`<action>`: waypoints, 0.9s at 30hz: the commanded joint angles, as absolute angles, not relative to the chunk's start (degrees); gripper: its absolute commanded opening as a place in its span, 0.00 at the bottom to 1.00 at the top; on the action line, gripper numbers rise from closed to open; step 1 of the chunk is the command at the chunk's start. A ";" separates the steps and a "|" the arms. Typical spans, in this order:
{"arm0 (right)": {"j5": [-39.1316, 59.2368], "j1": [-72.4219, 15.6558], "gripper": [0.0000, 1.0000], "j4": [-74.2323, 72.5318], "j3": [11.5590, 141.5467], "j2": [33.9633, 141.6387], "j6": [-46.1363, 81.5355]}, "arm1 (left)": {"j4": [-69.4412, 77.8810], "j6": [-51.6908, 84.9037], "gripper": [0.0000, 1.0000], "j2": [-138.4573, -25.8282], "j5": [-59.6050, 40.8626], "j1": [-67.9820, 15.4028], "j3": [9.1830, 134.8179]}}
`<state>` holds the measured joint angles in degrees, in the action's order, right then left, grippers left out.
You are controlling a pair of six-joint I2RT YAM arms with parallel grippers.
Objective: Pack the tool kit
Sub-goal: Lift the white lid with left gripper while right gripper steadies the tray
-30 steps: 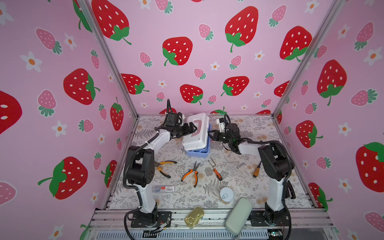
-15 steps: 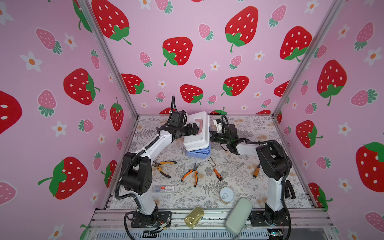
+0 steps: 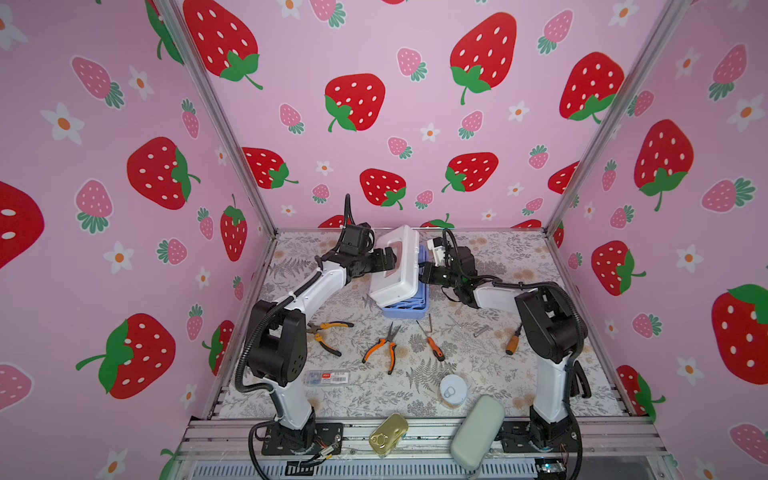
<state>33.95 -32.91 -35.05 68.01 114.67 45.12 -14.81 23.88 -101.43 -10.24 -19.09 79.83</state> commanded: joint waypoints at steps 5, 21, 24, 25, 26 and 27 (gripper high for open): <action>36.06 -33.80 0.18 -38.71 70.55 113.97 46.11 | -10.02 26.01 0.99 -90.16 6.43 -20.66 72.61; 38.47 -34.64 0.18 -36.93 77.39 116.72 47.26 | -19.86 16.32 0.99 -88.03 0.98 -30.05 75.87; 38.74 -35.12 0.18 -36.65 78.45 117.37 47.25 | -24.30 14.93 0.99 -89.59 4.16 -31.89 78.87; 39.01 -35.24 0.18 -36.65 78.82 117.62 47.34 | -25.40 14.39 0.99 -90.24 5.16 -32.55 79.70; 39.15 -35.33 0.18 -36.65 79.05 117.84 47.36 | -26.43 13.99 0.99 -90.76 6.07 -32.95 80.43; 39.20 -35.49 0.18 -36.65 79.17 117.93 47.34 | -27.73 13.55 0.99 -91.64 7.57 -33.59 81.36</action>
